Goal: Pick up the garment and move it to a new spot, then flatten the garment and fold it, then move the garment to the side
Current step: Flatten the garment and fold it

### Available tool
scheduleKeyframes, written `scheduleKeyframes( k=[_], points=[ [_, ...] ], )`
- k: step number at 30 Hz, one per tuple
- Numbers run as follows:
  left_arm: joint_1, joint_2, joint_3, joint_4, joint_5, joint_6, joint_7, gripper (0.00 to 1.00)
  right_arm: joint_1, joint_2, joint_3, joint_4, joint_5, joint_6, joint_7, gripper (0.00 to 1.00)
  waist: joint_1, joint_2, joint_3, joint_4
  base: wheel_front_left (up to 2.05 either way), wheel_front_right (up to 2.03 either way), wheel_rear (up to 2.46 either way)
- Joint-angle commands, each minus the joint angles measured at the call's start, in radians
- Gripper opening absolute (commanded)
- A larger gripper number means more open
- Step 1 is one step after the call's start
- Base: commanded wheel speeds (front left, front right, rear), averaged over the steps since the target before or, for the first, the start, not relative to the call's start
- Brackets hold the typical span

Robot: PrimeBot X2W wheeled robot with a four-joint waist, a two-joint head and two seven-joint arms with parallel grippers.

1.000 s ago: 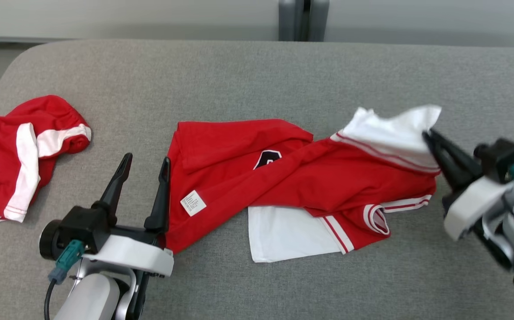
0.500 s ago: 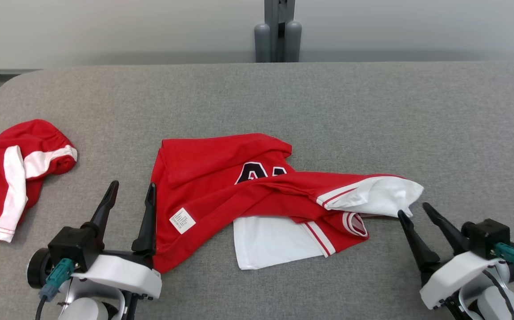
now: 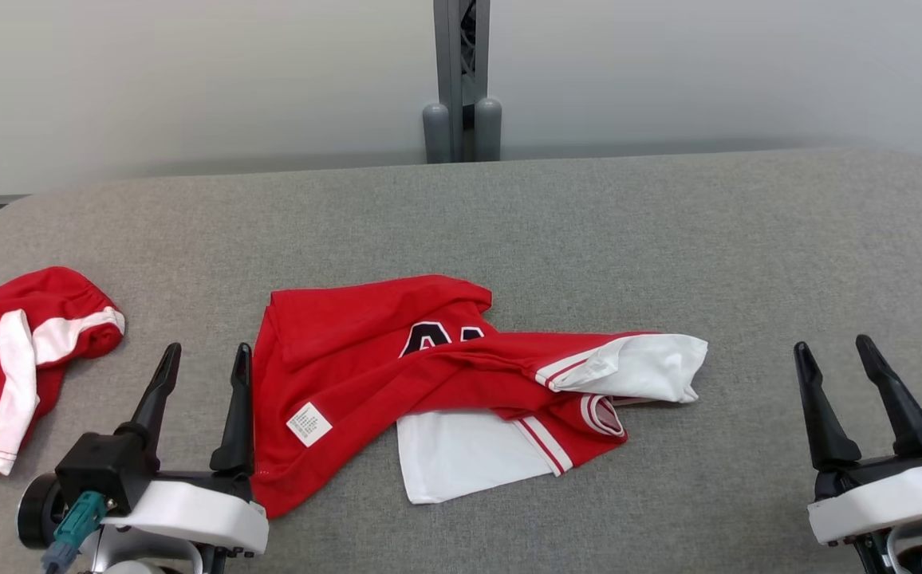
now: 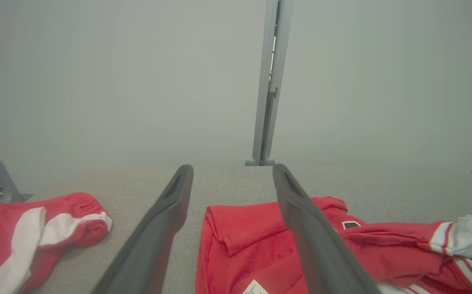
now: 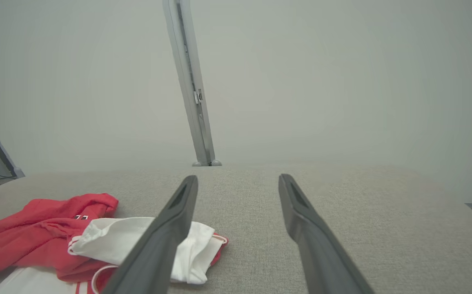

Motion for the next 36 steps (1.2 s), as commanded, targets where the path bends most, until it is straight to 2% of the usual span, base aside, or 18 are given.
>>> scheduleKeyframes(
  k=[1, 8, 11, 23, 36],
  points=[
    [0.023, 0.007, 0.003, -0.01, 0.006, 0.009, 0.002, 1.0, 0.02, 0.008, -0.022, -0.037, -0.029, 0.0, 0.014, 1.0, 0.0, 0.0, -0.023, 0.001, 0.0, 0.0, 0.0],
    [0.076, 0.026, -0.014, -0.033, 0.027, 0.035, 0.021, 1.0, 0.082, 0.069, -0.042, -0.165, -0.094, 0.0, 0.121, 1.0, 0.0, 0.0, -0.068, 0.016, 0.0, 0.0, 0.0],
    [0.091, 0.028, -0.02, -0.031, 0.014, 0.02, 0.018, 1.0, 0.109, 0.083, -0.05, -0.186, -0.106, 0.0, 0.141, 1.0, 0.0, 0.0, -0.085, 0.024, 0.0, 0.0, 0.0],
    [0.085, 0.047, -0.017, 0.014, -0.021, -0.038, -0.012, 1.0, 0.151, 0.107, -0.049, -0.199, -0.123, 0.0, 0.165, 1.0, 0.0, 0.0, -0.123, 0.023, 0.0, 0.0, 0.0],
    [0.088, 0.045, -0.025, 0.033, -0.025, -0.02, -0.001, 1.0, 0.149, 0.109, -0.046, -0.189, -0.117, 0.0, 0.168, 1.0, 0.0, 0.0, -0.13, 0.015, 0.0, 0.0, 0.0]
  ],
)
